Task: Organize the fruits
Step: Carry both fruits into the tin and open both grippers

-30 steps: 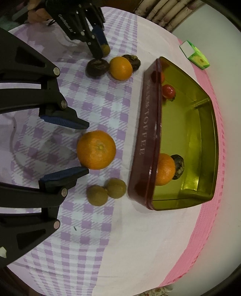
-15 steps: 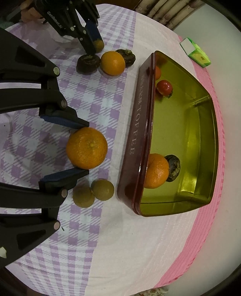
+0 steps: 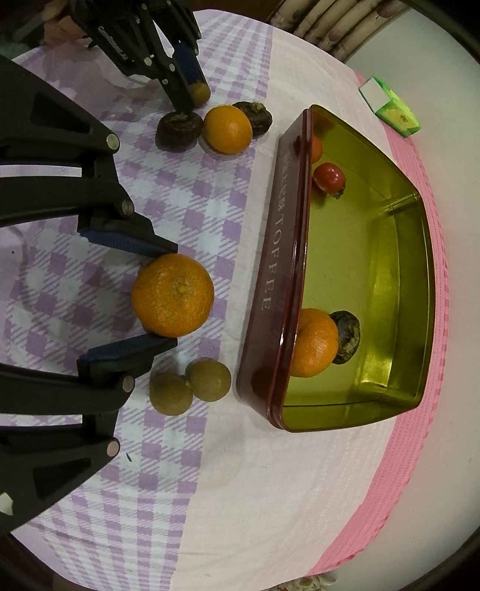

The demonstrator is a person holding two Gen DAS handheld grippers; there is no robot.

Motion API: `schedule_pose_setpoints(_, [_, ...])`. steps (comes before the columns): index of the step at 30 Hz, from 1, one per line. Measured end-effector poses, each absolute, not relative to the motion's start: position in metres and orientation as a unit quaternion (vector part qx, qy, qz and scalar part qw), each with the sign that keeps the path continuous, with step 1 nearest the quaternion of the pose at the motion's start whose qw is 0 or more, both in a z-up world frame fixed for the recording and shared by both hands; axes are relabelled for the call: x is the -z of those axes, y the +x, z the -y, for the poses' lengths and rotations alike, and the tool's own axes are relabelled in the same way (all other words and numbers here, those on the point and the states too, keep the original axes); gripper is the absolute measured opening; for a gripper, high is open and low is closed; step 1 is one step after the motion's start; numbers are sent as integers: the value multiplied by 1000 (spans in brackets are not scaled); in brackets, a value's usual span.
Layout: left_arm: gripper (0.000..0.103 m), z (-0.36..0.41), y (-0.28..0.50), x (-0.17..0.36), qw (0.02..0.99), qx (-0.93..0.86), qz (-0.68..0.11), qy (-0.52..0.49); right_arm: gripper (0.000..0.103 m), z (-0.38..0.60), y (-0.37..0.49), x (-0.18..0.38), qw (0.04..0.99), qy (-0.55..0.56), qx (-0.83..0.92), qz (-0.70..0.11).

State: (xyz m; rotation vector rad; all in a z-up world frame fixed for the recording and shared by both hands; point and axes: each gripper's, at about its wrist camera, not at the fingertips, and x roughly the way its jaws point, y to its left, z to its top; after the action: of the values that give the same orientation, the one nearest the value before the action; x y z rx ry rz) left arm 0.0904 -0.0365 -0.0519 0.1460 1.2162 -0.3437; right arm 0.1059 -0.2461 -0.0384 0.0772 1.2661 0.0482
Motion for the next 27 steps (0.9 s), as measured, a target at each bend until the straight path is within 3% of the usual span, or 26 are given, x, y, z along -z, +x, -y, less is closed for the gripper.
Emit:
schedule_pose_setpoints(13, [27, 27, 96, 42, 810, 159, -561, 63, 39, 251, 86, 9, 818, 43, -44, -571])
schedule_pose_setpoints(27, [27, 35, 131, -25, 850, 171, -494, 57, 39, 265, 118, -37, 846, 29, -39, -531])
